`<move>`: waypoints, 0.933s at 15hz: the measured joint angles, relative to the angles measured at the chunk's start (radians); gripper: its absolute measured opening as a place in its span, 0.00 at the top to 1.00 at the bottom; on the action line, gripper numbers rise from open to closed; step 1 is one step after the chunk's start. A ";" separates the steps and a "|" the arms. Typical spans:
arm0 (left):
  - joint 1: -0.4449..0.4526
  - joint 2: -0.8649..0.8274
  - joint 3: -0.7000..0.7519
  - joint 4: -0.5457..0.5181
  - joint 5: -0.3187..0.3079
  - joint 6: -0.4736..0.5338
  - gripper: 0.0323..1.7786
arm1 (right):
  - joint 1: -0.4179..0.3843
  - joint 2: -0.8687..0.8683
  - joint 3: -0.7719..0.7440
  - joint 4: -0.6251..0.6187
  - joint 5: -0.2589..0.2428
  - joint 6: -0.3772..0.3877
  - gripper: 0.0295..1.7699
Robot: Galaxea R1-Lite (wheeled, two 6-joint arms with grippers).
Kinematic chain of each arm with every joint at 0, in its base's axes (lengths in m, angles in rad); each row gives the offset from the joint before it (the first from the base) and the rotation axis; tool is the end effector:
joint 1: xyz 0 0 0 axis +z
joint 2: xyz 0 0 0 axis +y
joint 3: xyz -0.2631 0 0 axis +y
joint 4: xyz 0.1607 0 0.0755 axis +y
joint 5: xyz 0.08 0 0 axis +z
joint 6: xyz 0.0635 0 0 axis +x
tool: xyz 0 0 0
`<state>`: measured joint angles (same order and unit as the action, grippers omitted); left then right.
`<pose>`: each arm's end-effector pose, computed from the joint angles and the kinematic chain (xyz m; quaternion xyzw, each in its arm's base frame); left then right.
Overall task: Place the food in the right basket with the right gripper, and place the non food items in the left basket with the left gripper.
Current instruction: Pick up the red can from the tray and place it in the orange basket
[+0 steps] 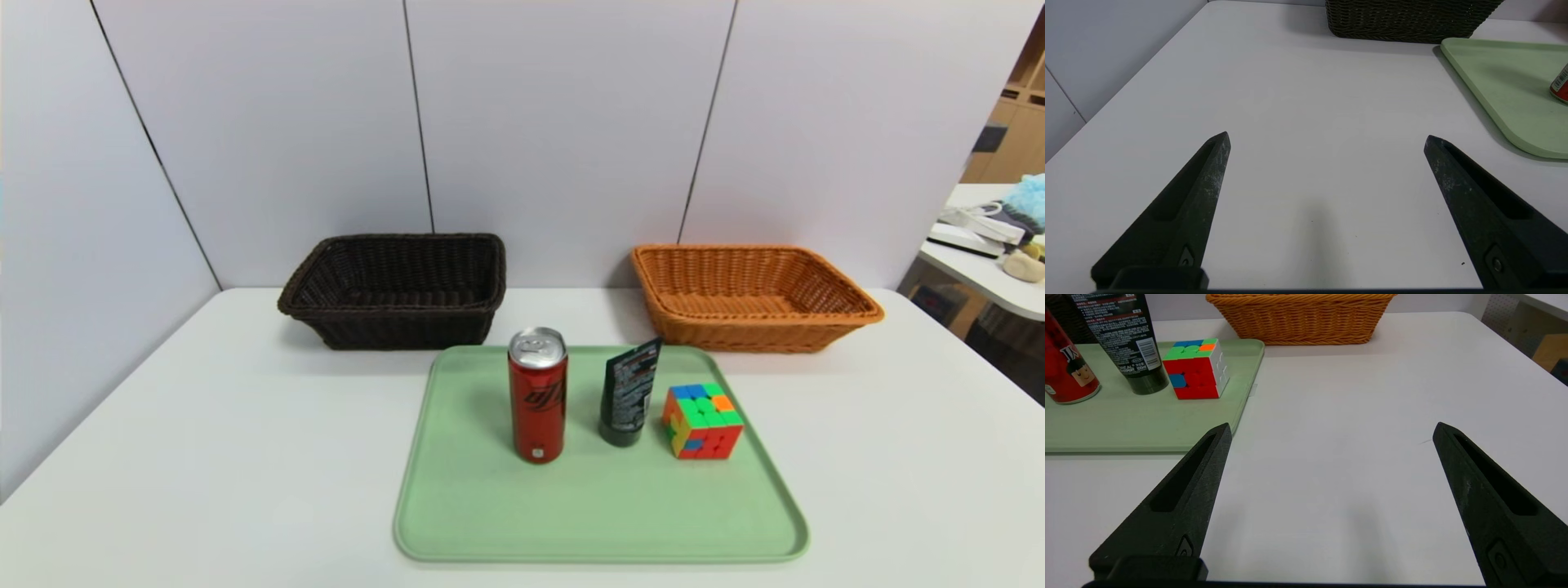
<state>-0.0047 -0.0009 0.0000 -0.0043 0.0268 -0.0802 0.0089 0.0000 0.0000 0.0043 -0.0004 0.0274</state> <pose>0.0410 0.0015 0.0762 -0.0401 -0.0030 0.0109 0.9991 0.0411 0.0003 0.0749 0.0137 0.0022 0.0042 0.9999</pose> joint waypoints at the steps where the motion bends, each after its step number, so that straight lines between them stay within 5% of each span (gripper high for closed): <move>1: 0.000 0.000 0.000 0.000 0.000 0.000 0.05 | 0.000 0.000 0.000 0.000 0.000 0.000 0.04; 10: 0.000 0.000 -0.002 -0.001 0.000 0.011 0.05 | 0.000 0.000 -0.001 -0.005 0.000 -0.007 0.04; 14: 0.000 0.017 -0.142 0.047 -0.071 0.029 0.05 | -0.002 0.034 -0.161 0.046 0.040 -0.020 0.04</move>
<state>-0.0047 0.0164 -0.1419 0.0428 -0.0447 -0.0509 0.0072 0.0336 -0.1611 0.0500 0.0398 0.0070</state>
